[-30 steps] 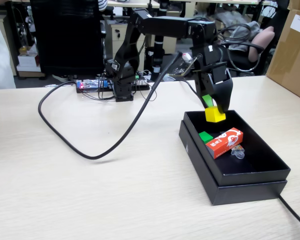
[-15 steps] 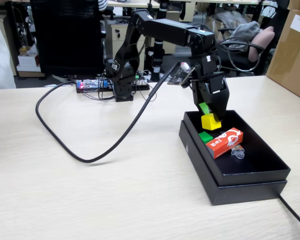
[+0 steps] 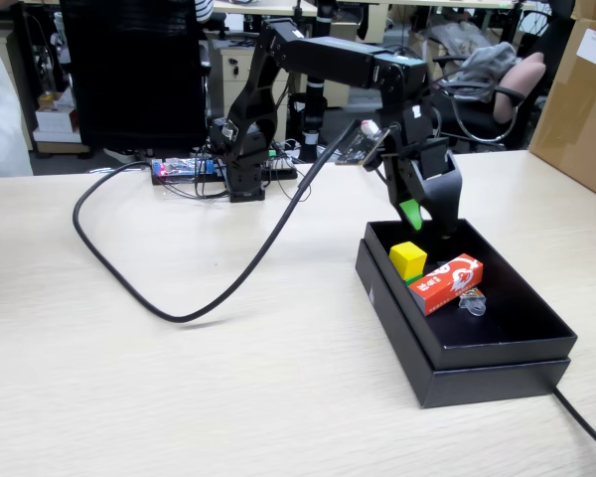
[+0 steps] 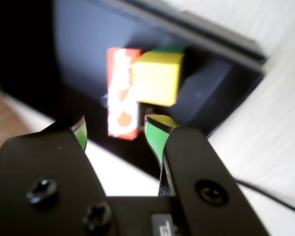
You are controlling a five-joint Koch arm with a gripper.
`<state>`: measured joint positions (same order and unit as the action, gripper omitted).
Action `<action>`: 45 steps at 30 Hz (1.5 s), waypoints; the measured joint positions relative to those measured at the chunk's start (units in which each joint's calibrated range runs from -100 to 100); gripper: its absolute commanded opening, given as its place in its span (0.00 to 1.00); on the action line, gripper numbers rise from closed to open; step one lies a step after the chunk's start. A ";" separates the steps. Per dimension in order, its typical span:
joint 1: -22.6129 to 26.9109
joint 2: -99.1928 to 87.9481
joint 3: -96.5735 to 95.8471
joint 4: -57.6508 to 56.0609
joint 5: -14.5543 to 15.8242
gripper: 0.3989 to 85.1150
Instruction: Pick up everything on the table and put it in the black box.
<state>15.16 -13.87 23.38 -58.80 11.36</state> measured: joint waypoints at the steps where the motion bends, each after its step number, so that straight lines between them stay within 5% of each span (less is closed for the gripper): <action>1: -0.05 -0.13 0.27 0.00 0.00 0.30; 8: -4.00 -6.59 4.02 0.00 -0.78 0.33; 10: -5.71 -6.97 4.02 0.00 -1.56 0.41; 21: -14.90 -9.63 -13.42 10.20 -9.62 0.50; 45: -16.02 -41.93 -66.21 35.20 -13.43 0.53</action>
<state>-0.85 -55.79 -42.83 -23.60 -2.08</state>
